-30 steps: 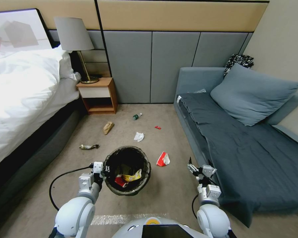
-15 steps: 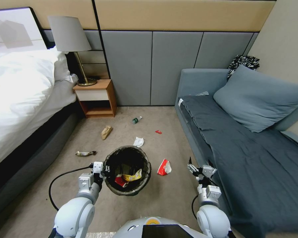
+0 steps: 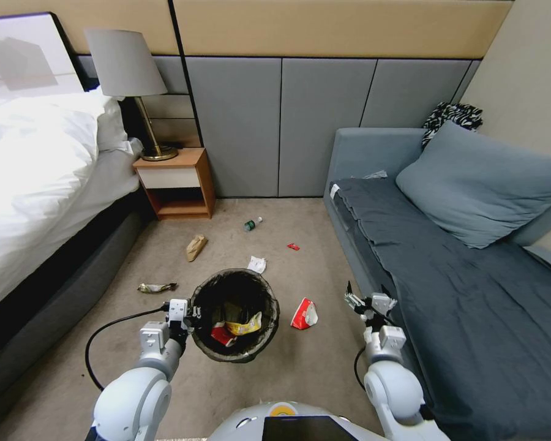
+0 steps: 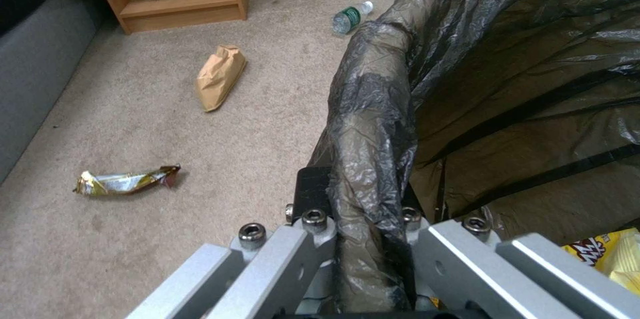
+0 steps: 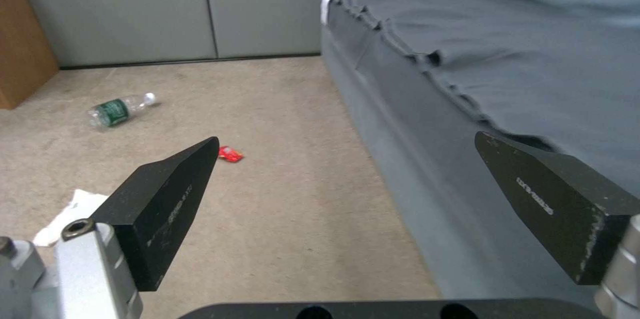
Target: Pick up the trash bin, then pick up the garbage from the floor and place it into the trash bin.
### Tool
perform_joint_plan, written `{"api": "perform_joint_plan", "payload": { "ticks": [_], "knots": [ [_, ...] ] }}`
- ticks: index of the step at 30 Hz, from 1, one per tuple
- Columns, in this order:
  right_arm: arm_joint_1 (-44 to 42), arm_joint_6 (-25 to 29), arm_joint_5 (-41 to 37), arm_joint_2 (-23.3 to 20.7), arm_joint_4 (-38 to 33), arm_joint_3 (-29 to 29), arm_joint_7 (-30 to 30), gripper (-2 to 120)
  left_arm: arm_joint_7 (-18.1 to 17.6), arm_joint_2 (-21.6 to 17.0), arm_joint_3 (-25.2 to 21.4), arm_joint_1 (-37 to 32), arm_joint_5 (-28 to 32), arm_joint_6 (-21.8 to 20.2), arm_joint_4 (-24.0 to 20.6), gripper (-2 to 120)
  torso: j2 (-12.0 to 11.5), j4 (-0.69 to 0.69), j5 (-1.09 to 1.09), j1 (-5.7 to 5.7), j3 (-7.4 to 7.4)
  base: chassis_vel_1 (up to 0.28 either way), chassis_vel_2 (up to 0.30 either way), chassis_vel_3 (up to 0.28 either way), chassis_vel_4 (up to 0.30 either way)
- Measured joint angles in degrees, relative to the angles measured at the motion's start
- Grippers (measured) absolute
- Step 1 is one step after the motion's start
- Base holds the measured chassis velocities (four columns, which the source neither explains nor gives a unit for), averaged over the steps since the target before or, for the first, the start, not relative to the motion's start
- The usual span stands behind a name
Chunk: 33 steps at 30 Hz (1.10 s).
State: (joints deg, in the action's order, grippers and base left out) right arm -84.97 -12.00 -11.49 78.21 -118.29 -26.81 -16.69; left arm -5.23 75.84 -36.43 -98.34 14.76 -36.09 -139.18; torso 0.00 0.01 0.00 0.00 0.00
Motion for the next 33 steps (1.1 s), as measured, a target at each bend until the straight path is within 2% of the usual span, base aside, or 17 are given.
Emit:
{"api": "perform_joint_plan", "payload": {
  "ticks": [6, 10, 12, 16, 26, 33],
  "knots": [
    [7.3, -1.7, -6.2, -2.4, 7.5, 2.4, 0.6, 100, -0.6, -0.2, -0.5, 0.2, 0.3, 0.0, -1.1, 1, 0.0, -0.01, 0.01, 0.0, 0.0, 0.0, 0.0, 0.0, 0.0],
    [9.9, -2.5, -9.0, -3.4, 9.8, 3.3, 1.0, 100, -0.8, -0.3, -0.7, 0.2, 0.3, -0.1, -1.6, 1, 0.0, -0.02, 0.0, 0.0, 0.0, 0.0, 0.0, 0.0, 0.0],
    [13.7, -4.2, -14.2, -4.7, 13.1, 4.7, 1.3, 100, -0.9, -0.3, -0.8, 0.6, 0.4, -0.3, -2.3, 1, 0.0, 0.01, 0.0, 0.0, 0.0, 0.0, 0.0, 0.0, 0.0],
    [16.3, -5.7, -18.3, -5.2, 16.2, 5.6, 1.3, 100, -0.9, -0.7, -0.9, 1.4, 0.6, -0.6, -2.5, 1, 0.0, -0.03, -0.01, 0.0, 0.0, 0.0, 0.0, 0.0, 0.0],
    [21.5, -11.7, -29.2, -4.4, 23.1, 9.6, 1.1, 100, -1.0, -0.8, -0.9, 1.5, 0.9, -0.8, -3.0, 1, 0.0, -0.01, -0.01, 0.0, 0.0, 0.0, 0.0, 0.0, 0.0],
    [24.4, -12.5, -30.2, -2.8, 30.9, 11.1, 0.7, 100, -1.1, -0.8, -1.1, 1.2, 0.9, -0.8, -3.2, 1, 0.0, -0.01, -0.01, 0.0, 0.01, 0.0, 0.0, 0.0, 0.0]
  ]
}}
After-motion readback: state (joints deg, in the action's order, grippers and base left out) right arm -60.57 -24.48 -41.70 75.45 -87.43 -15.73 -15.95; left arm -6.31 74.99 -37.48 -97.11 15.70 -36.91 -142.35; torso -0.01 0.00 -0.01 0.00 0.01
